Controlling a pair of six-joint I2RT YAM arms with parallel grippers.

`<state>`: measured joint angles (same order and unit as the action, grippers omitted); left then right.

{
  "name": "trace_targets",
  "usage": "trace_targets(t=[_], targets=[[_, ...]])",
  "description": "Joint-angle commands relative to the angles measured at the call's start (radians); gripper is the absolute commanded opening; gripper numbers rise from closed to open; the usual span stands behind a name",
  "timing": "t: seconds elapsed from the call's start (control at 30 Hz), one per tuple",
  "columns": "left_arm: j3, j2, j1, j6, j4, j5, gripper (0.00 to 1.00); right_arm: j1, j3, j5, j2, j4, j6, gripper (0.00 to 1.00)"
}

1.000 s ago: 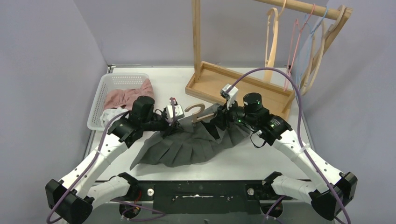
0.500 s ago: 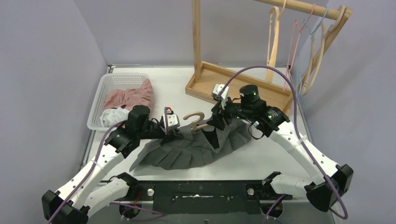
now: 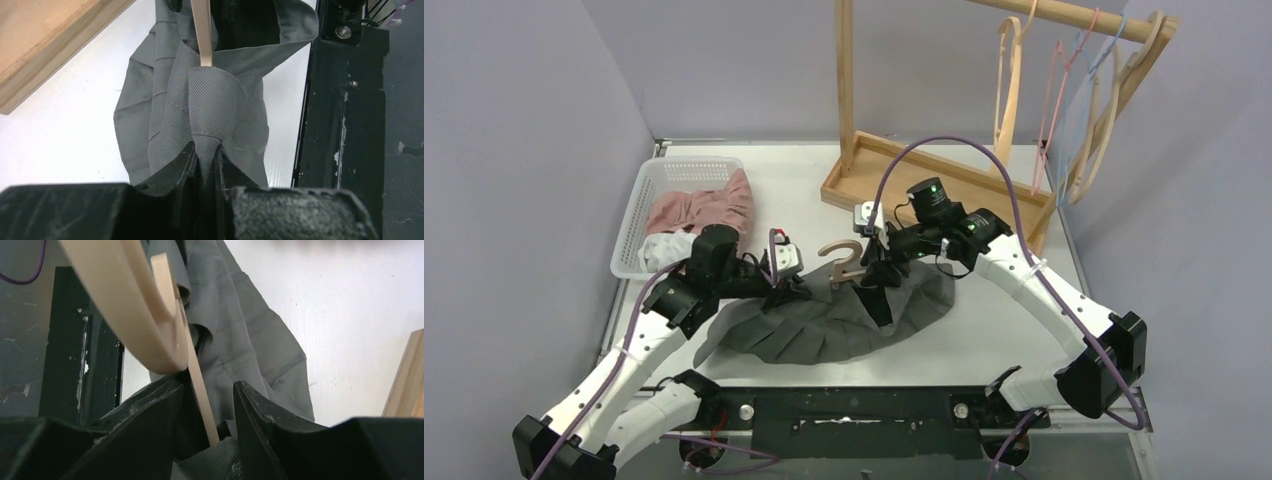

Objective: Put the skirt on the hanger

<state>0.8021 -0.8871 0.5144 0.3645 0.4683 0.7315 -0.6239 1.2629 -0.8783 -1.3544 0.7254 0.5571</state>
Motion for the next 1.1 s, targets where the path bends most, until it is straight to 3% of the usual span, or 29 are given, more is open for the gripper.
trace_targets(t=[0.0, 0.1, 0.2, 0.3, 0.57, 0.87, 1.07], targets=[[0.084, 0.025, -0.028, 0.017, -0.063, 0.066, 0.0, -0.013, 0.046, -0.056, 0.004, 0.027, 0.063, 0.43], [0.092, 0.028, -0.044, 0.013, -0.067, 0.08, 0.0, -0.017, 0.039, -0.052, 0.001, 0.022, 0.061, 0.4], [0.094, 0.04, -0.067, -0.001, -0.067, 0.085, 0.0, -0.025, 0.034, -0.014, 0.007, -0.011, 0.041, 0.11], [0.092, 0.064, -0.111, -0.026, -0.034, 0.06, 0.0, -0.025, 0.013, 0.028, 0.068, -0.061, 0.01, 0.01], [0.144, 0.124, -0.27, -0.052, 0.163, 0.071, 0.09, -0.009, 0.046, 0.05, 0.225, 0.017, -0.014, 0.0], [0.28, 0.12, -0.282, -0.06, 0.324, 0.024, 0.19, -0.002, 0.113, 0.124, 0.289, 0.125, -0.021, 0.0], [0.456, 0.107, -0.281, -0.114, 0.346, -0.17, 0.4, 0.0, 0.18, 0.172, 0.295, 0.144, -0.05, 0.0]])
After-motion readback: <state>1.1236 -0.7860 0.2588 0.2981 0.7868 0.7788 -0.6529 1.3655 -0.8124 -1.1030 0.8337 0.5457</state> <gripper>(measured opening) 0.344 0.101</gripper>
